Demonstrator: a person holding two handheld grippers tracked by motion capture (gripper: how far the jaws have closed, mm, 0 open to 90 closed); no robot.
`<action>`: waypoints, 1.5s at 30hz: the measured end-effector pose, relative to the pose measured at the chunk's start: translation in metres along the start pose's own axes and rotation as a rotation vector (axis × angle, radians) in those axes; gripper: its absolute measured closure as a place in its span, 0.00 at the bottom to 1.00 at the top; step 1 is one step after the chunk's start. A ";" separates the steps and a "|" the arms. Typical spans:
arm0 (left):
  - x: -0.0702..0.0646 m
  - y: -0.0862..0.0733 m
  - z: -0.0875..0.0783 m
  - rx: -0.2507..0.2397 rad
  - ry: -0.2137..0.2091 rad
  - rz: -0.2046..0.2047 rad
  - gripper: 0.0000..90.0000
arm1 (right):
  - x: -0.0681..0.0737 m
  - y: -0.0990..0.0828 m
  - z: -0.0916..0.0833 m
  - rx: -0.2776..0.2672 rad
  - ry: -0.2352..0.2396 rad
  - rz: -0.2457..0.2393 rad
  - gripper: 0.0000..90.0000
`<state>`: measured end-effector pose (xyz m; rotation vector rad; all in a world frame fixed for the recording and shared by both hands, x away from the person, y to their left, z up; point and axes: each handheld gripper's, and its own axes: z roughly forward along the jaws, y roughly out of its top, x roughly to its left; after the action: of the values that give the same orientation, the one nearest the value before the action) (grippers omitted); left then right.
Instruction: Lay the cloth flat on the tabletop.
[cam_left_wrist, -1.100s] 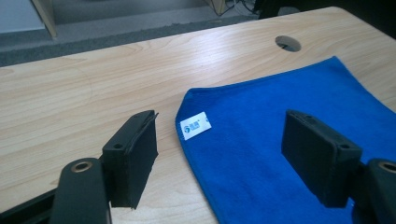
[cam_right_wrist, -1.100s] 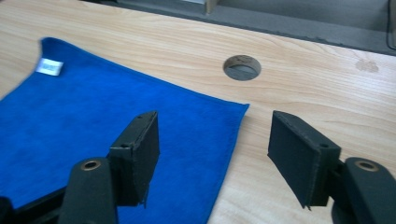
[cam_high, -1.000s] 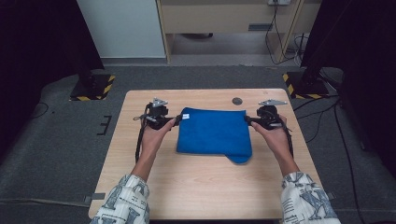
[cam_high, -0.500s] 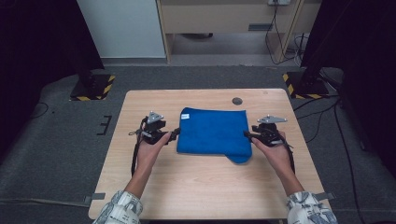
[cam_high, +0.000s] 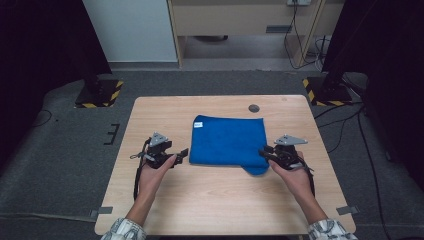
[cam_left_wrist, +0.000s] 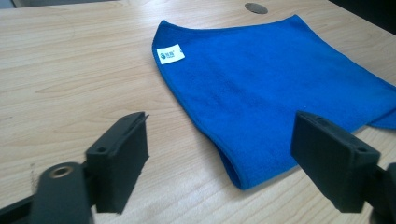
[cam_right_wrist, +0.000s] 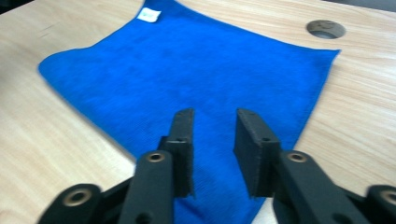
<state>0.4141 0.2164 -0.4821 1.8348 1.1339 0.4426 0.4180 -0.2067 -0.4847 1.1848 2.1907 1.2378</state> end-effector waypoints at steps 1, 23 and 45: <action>-0.001 -0.002 -0.001 -0.003 0.001 0.001 0.22 | 0.002 -0.001 -0.001 -0.003 0.007 -0.001 0.79; -0.014 -0.022 -0.014 0.023 0.031 0.095 0.41 | 0.028 -0.031 -0.027 -0.006 0.003 -0.098 0.94; -0.024 -0.033 0.014 0.101 0.030 0.118 0.35 | 0.053 -0.040 0.008 0.098 0.020 -0.212 0.67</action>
<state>0.3940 0.1945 -0.5134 1.9969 1.0891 0.4904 0.3721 -0.1700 -0.5179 0.9480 2.3450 1.0712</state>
